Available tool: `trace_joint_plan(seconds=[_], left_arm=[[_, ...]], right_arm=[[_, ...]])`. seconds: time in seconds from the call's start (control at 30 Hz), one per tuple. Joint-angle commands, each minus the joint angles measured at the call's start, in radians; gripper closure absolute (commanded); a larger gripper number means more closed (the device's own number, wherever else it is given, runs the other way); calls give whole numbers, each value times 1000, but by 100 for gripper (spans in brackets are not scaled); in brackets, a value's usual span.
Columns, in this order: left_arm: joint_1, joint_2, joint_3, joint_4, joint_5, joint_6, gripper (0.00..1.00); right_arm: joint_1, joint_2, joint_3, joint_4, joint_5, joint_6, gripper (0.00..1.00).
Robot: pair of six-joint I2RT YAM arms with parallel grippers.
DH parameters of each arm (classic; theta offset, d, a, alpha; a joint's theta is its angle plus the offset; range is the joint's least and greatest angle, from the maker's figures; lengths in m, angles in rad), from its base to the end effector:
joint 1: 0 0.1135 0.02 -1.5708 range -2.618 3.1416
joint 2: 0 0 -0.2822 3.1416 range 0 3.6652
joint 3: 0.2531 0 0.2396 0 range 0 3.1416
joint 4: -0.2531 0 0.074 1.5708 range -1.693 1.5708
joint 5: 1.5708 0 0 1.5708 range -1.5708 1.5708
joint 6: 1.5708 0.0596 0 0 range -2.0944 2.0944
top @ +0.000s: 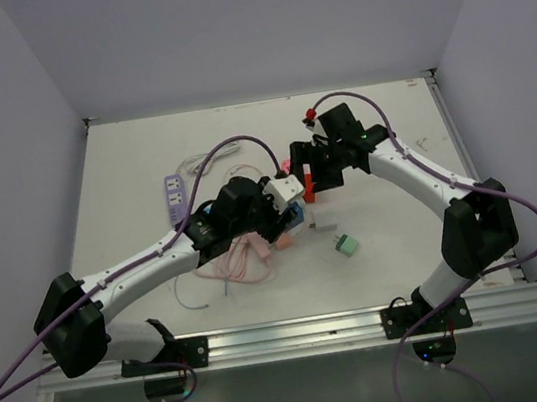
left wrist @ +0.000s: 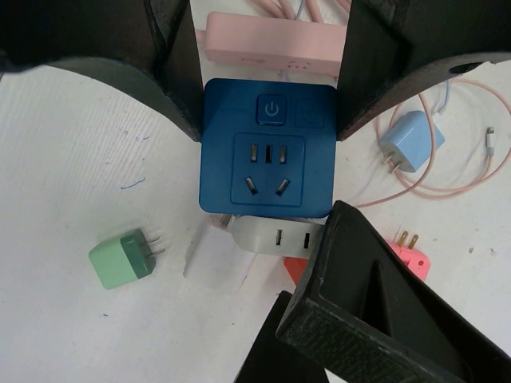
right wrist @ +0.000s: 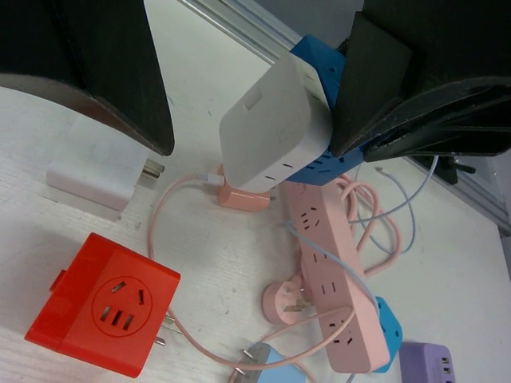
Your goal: Pull the plug off the socket
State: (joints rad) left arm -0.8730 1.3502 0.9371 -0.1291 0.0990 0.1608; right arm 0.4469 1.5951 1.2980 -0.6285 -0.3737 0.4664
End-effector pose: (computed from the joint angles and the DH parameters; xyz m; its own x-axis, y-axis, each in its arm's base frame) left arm 0.1940 -0.2405 0.2819 -0.1965 0.4823 -0.8537 0.8595 0.5038 0.0868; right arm 0.3009 0.1683 0.2816 -0.9135 0.0265 -0.4060 -0.2122 0.8204 0.5309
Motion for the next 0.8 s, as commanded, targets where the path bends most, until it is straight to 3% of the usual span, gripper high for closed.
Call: trace_joint_plan(seconds=[0.0,0.47,0.77], left_arm=[[2,-5,34,59,-94,11,100],[9,-26,-7,101,-231,-33,100],[46,-14,-17,112,-225,-64,100]], right_arm=[[4,-17,30,-57,61,-26,18],[-11,-52,-8,-80,199,23,20],[-13,-78,-71,-37,144,48,21]])
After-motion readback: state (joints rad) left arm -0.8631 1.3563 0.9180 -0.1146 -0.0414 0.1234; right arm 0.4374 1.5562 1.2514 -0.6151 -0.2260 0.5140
